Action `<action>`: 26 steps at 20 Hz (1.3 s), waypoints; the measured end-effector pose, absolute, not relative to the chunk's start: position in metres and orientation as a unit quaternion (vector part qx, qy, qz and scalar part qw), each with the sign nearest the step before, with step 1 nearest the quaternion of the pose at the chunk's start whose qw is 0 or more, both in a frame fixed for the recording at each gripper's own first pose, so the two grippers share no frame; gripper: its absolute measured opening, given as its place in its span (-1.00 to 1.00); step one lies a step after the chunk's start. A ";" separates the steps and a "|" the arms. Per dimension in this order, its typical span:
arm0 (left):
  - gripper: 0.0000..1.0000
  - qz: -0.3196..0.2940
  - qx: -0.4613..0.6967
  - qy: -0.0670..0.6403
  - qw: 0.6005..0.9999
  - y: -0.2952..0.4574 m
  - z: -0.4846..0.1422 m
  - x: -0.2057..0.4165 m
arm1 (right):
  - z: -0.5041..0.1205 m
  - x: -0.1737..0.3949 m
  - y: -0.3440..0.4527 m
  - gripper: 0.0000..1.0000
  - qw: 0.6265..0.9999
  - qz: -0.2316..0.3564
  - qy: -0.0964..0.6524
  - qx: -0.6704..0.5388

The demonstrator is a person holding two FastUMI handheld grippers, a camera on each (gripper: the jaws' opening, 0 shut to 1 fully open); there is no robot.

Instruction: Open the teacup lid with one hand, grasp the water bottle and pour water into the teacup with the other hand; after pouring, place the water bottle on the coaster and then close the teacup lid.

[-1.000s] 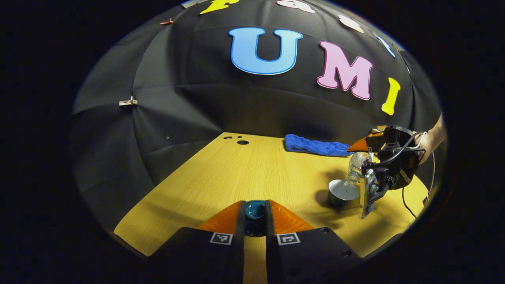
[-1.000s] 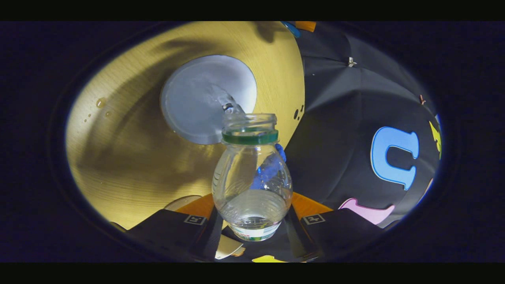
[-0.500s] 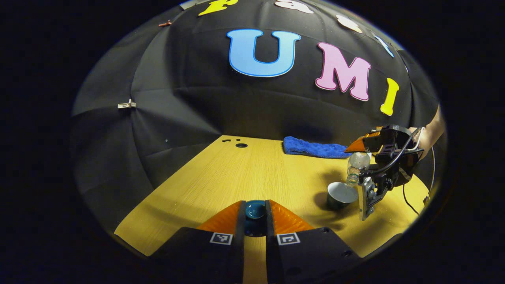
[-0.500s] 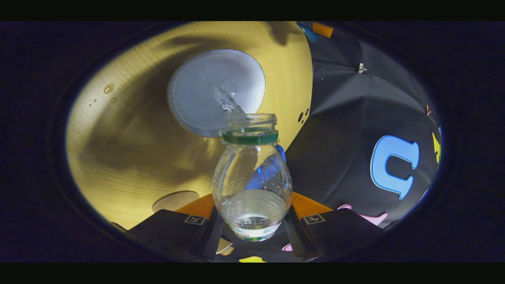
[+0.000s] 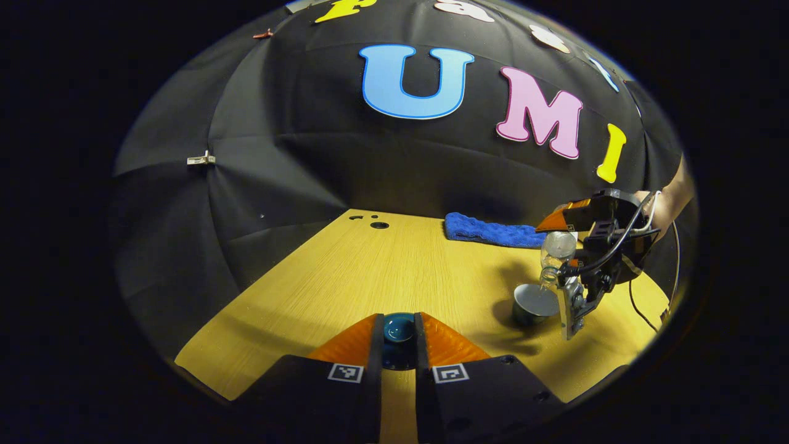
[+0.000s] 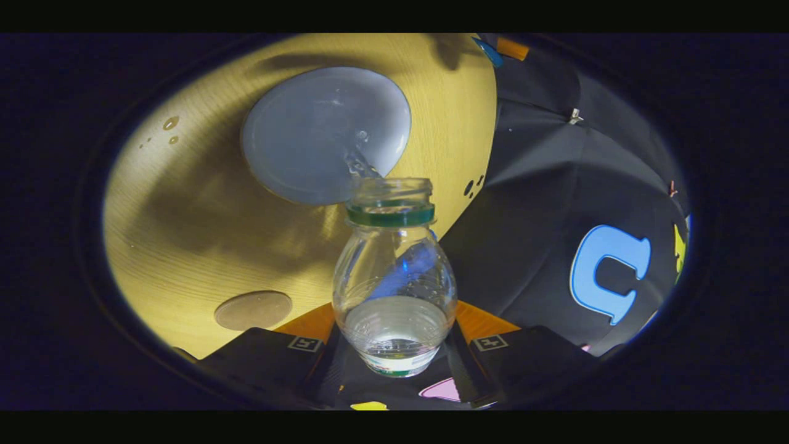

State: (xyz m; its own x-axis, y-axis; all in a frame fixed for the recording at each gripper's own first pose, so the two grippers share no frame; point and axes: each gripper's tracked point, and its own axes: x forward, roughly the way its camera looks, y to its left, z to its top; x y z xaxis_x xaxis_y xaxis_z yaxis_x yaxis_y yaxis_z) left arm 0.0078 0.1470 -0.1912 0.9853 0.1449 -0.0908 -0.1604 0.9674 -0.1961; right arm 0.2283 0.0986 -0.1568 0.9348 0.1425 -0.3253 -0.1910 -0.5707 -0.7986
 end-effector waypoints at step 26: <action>-0.48 0.103 -0.102 0.025 0.989 0.137 -0.168 -0.006 | -0.145 0.221 0.102 0.46 0.451 0.180 0.013 -0.874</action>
State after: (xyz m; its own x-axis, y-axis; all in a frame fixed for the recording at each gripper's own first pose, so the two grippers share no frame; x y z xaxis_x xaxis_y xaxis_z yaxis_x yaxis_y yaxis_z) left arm -0.0060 0.1372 -0.1684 0.9773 0.1992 -0.0715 -0.2096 0.9579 -0.1963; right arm 0.2208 0.1020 -0.1452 0.9352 0.1391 -0.3256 -0.1847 -0.5930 -0.7837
